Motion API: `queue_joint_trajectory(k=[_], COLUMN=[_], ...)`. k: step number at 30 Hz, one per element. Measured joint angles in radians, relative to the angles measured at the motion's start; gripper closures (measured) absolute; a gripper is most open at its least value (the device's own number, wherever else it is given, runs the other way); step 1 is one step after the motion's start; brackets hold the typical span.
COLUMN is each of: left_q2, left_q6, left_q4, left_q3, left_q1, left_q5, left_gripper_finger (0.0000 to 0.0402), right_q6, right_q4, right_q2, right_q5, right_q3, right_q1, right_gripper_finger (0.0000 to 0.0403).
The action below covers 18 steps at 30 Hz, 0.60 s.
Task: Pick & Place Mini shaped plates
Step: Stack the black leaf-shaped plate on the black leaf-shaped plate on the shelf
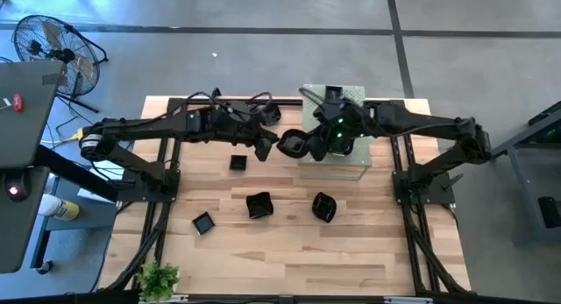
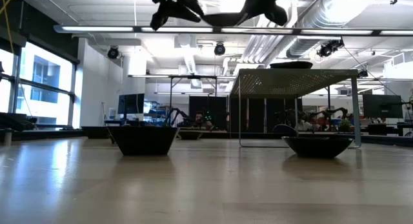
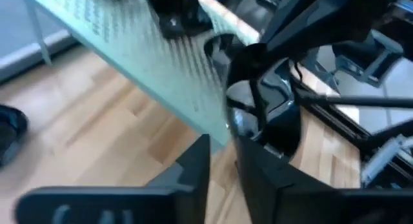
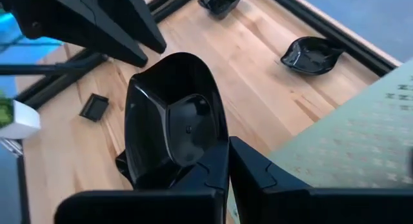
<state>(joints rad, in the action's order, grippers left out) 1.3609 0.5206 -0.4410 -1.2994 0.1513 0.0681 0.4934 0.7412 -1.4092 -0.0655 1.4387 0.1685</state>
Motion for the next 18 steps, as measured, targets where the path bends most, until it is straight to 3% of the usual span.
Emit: queue_joint_trajectory(k=[3, 6, 9, 13, 18], left_q2=[0.0, -0.006, -0.012, -0.024, -0.053], left_q6=[-0.018, -0.068, -0.092, -0.129, -0.126], left_q4=[-0.015, -0.011, 0.041, 0.18, 0.337], left_q3=[-0.026, -0.031, -0.022, 0.034, 0.123], left_q1=[0.0, 0.0, -0.001, -0.001, -0.001], left_q5=[0.03, 0.037, 0.033, -0.046, -0.062], left_gripper_finger=[0.0282, 0.0277, 0.0315, 0.039, 0.0384], right_q6=[-0.003, -0.03, -0.122, -0.216, -0.301], right_q4=[0.044, 0.128, 0.216, 0.279, 0.297], right_q2=[0.043, 0.089, 0.136, 0.191, 0.24], right_q5=[0.021, 0.054, 0.138, 0.24, 0.333], right_q3=[0.0, 0.0, 0.0, -0.039, -0.168], right_q1=[0.042, 0.099, 0.175, 0.296, 0.406], right_gripper_finger=[0.04, 0.0399, 0.04, 0.04, 0.0401])
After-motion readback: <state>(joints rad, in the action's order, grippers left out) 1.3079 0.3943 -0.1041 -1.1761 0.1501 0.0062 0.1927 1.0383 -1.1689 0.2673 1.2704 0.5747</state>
